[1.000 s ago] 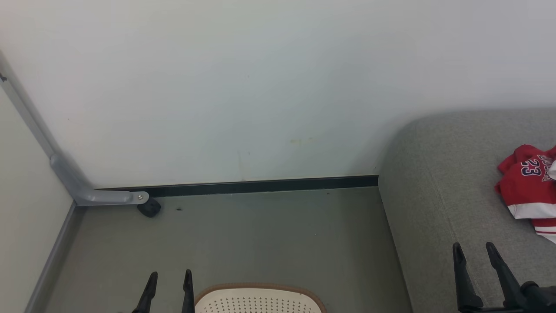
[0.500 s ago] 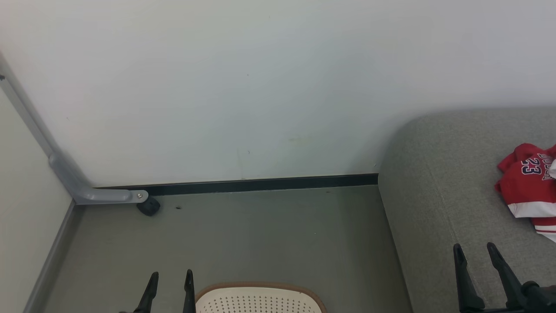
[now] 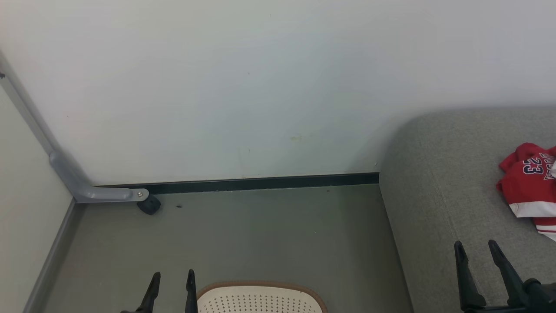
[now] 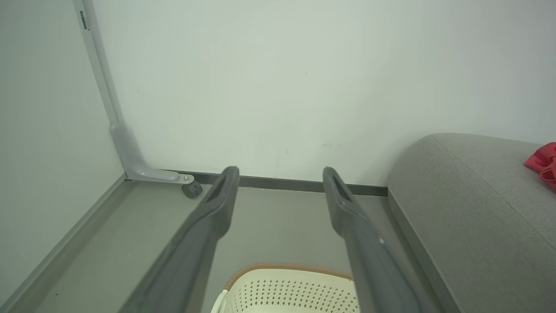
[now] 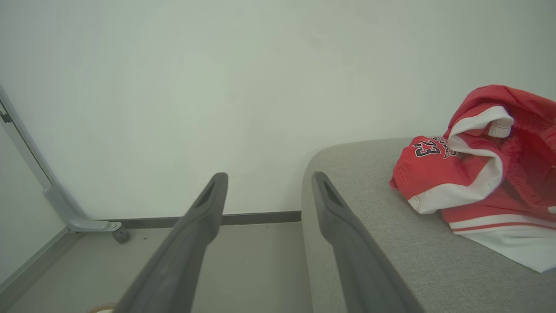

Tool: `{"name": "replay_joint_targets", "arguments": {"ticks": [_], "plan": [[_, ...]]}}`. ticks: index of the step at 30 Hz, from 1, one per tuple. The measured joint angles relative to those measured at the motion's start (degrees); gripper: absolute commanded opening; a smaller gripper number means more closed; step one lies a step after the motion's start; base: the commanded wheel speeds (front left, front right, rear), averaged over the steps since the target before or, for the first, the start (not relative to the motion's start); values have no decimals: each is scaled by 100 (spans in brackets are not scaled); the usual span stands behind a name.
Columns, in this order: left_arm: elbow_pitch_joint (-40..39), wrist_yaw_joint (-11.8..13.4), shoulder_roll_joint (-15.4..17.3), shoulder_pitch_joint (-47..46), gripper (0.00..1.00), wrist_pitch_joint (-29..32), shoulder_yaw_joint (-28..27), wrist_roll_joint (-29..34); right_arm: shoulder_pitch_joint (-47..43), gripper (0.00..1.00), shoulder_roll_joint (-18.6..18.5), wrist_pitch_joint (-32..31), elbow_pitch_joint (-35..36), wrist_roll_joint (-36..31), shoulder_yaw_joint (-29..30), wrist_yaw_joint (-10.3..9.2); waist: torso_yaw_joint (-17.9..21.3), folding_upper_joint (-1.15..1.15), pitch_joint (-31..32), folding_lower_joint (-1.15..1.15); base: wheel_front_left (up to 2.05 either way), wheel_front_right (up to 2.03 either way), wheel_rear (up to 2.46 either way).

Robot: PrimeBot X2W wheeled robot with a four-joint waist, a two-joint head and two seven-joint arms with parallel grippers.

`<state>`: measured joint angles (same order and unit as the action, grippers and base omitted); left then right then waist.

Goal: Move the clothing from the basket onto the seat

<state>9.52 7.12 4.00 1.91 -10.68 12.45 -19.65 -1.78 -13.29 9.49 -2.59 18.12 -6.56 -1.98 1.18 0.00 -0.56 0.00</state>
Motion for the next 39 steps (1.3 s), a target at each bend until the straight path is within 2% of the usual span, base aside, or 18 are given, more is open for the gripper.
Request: {"name": "replay_joint_targets", "arguments": {"ticks": [3,4,11,16,39], "plan": [[0,0,-2,0,100,11,3,0,0,100,1,-37,10,10,3,-2,-1,0,0,0,0,0,0],[-1,0,-3,0,0,27,7,-1,0,0,0,-40,14,10,4,-2,-1,0,0,0,0,0,0],[281,-12,-16,115,0,52,8,-83,-135,0,197,-71,-303,38,-41,-1,-2,0,-1,0,0,0,0],[298,-65,-31,111,0,118,-86,-291,-122,0,212,-137,-356,349,45,34,-9,0,2,0,0,0,0],[423,-415,-47,43,0,565,-501,-2085,18,0,430,-546,-637,2185,405,232,-38,0,14,0,0,0,0]]}}
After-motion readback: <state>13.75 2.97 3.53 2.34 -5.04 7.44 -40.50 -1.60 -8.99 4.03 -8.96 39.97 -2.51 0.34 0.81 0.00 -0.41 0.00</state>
